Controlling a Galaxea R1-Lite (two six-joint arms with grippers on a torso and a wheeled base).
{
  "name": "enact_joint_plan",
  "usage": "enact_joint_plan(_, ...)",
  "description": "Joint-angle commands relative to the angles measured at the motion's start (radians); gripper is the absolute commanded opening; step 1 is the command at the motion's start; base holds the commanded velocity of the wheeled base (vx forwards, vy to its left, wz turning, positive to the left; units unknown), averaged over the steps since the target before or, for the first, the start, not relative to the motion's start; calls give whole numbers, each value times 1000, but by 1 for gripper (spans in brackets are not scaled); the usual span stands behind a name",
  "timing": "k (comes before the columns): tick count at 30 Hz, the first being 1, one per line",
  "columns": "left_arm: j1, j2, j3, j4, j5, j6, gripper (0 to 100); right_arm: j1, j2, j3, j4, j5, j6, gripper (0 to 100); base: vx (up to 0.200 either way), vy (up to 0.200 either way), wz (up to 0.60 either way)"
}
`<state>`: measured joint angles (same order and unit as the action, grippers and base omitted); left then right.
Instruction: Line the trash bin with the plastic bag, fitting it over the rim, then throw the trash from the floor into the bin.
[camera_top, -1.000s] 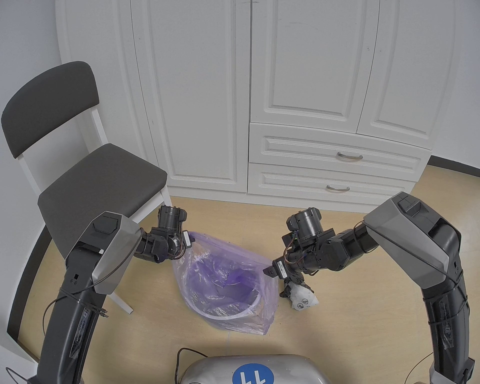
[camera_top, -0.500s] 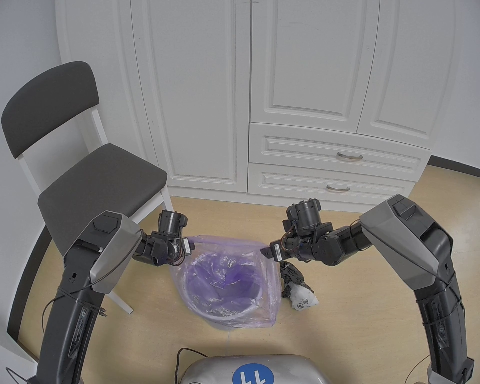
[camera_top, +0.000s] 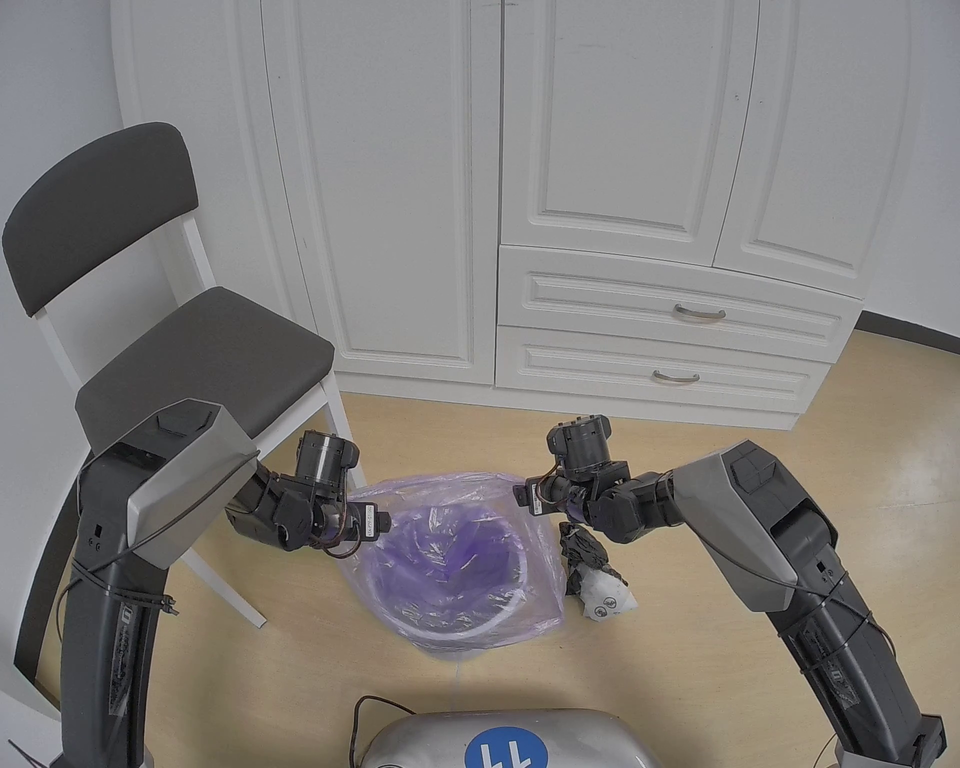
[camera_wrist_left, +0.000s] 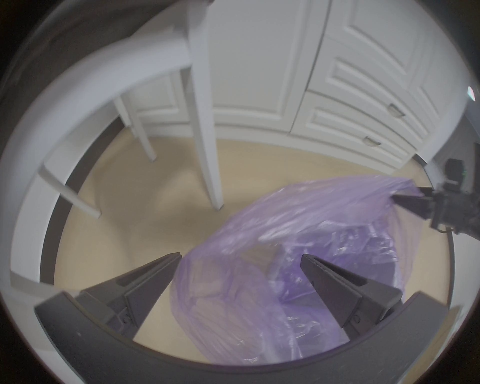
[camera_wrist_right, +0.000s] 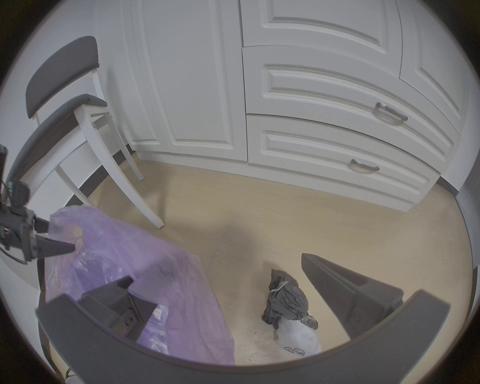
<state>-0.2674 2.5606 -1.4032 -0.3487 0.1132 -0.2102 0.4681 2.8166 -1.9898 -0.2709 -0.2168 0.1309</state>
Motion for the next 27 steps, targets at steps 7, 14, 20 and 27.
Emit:
enact_joint_plan(7, -81, -126, 286, -377, -26, 236, 100, 49, 11, -10, -4, -13, 29, 100, 0, 0, 0)
enact_joint_plan(14, -102, -143, 233, -380, -21, 368, 100, 66, -22, -10, -4, -26, 44, 100, 0, 0, 0)
enact_joint_plan(20, -122, -108, 89, -358, -26, 502, 100, 75, -52, -10, -4, -33, 67, 100, 0, 0, 0)
enact_joint_plan(27, -144, -63, -71, -151, -67, 534, 100, 75, -88, 22, -4, -79, 93, 100, 0, 0, 0)
